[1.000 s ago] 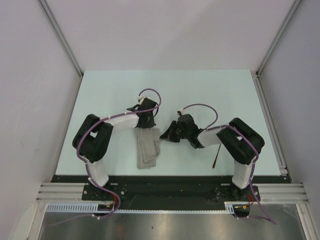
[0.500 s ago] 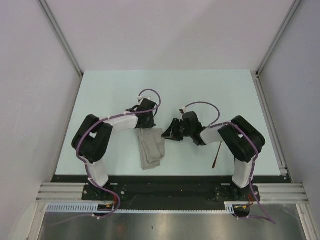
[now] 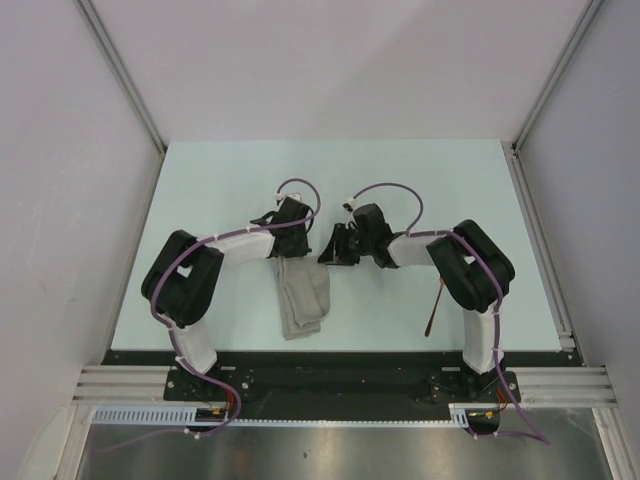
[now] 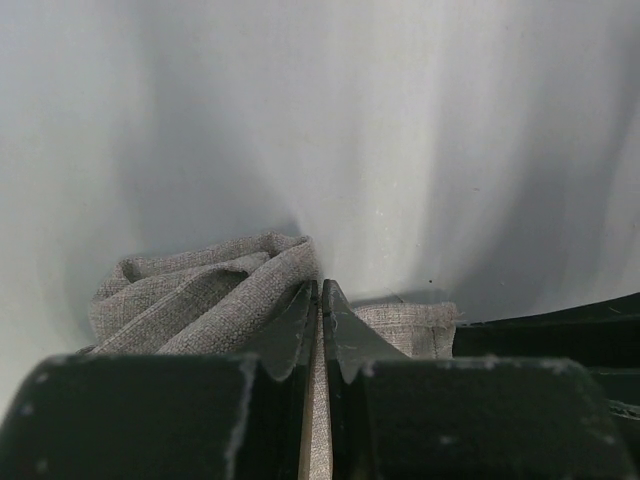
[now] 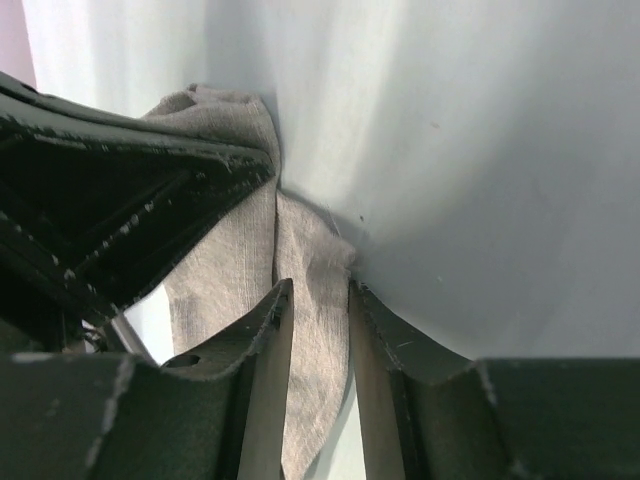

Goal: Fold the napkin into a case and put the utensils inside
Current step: Fold the 2/3-rectangle-folded napkin at the center of the board.

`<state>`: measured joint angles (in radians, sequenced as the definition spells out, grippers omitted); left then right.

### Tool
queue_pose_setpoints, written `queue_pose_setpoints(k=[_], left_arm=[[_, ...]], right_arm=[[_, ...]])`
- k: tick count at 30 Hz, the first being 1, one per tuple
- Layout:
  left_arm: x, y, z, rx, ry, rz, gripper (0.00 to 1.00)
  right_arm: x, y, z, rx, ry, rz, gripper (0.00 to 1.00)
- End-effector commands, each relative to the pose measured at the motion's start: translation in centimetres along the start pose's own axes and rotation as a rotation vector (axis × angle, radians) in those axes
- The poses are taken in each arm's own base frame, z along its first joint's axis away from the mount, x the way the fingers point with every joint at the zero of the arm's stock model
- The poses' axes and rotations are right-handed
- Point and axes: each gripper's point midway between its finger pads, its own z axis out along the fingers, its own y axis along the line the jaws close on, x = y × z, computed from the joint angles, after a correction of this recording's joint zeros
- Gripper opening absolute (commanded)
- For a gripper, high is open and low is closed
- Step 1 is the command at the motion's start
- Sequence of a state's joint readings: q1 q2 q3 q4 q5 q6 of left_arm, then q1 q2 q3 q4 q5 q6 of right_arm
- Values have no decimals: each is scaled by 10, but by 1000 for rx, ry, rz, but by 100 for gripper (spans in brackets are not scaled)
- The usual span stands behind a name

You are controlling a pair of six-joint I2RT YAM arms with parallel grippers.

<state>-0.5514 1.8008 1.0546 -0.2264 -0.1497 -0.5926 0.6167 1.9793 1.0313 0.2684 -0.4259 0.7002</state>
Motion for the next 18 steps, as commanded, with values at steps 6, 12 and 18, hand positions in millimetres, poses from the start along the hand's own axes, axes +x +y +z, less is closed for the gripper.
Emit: queue_pose_setpoints(k=[6, 12, 18], left_arm=[[6, -6, -9, 39, 23, 26, 8], [13, -7, -9, 44, 34, 42, 8], [27, -14, -11, 96, 58, 68, 7]], right_arm=[[13, -36, 23, 194, 58, -91, 30], [-12, -29, 17, 195, -25, -73, 14], [-41, -18, 18, 113, -78, -42, 2]])
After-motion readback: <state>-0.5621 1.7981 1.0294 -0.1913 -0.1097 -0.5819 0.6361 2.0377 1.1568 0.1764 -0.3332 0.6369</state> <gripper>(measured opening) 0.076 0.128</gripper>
